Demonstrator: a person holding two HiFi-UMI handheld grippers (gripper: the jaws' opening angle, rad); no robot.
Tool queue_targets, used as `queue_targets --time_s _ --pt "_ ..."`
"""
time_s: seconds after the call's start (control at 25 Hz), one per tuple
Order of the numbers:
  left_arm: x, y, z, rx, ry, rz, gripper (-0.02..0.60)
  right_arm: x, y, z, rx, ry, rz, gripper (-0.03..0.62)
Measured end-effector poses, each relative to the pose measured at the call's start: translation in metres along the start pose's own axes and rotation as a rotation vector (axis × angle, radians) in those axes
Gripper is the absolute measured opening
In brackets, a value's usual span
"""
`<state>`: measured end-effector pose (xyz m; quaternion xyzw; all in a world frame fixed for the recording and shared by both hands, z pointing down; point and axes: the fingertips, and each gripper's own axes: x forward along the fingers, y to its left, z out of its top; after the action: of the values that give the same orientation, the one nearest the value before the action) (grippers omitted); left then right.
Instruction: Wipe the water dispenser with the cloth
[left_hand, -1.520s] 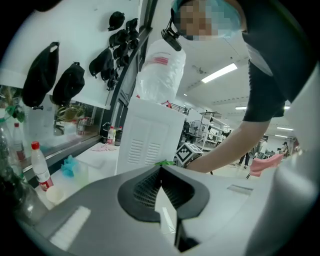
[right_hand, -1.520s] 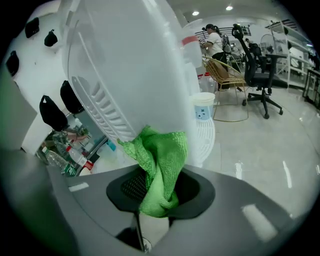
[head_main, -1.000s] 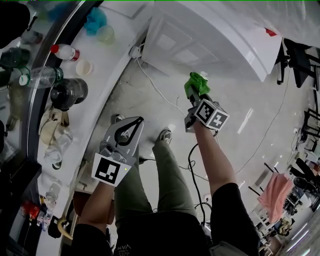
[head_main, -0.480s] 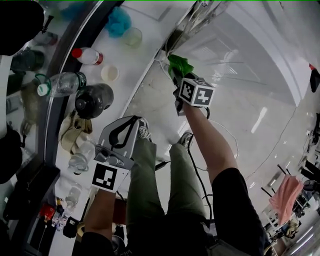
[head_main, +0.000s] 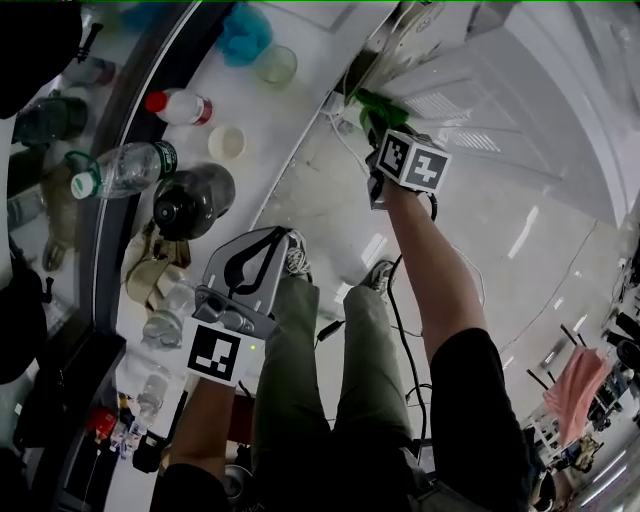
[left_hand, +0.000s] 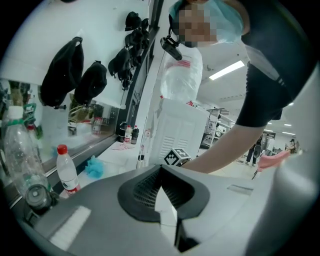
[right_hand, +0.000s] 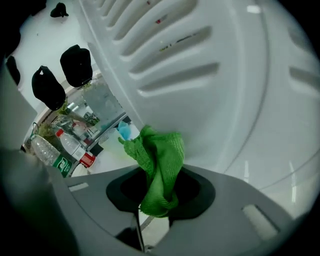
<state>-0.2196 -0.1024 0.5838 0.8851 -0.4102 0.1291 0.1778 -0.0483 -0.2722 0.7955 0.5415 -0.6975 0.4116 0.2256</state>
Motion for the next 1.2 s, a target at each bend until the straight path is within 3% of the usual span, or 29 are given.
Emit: queue_targets --time_s 0.24,0.72,1.0,1.2 --pt "0.016 -0.028 0.0 0.022 0.012 -0.048 0.003 -0.04 -0.055 -0.018 0.122 -0.032 -0.039 0.12" --pt "0.045 -0.11 0.004 0.053 0.023 -0.111 0.003 -0.135 -0.179 -0.053 0.221 -0.049 -0.165 0.118" --pt "0.051 -0.149 0.009 0.057 0.027 -0.119 0.003 -0.178 -0.207 -0.073 0.242 -0.044 -0.175 0.118" --pt "0.054 -0.168 0.013 0.048 0.027 -0.1 0.003 -0.211 -0.197 -0.08 0.191 -0.044 -0.117 0.118"
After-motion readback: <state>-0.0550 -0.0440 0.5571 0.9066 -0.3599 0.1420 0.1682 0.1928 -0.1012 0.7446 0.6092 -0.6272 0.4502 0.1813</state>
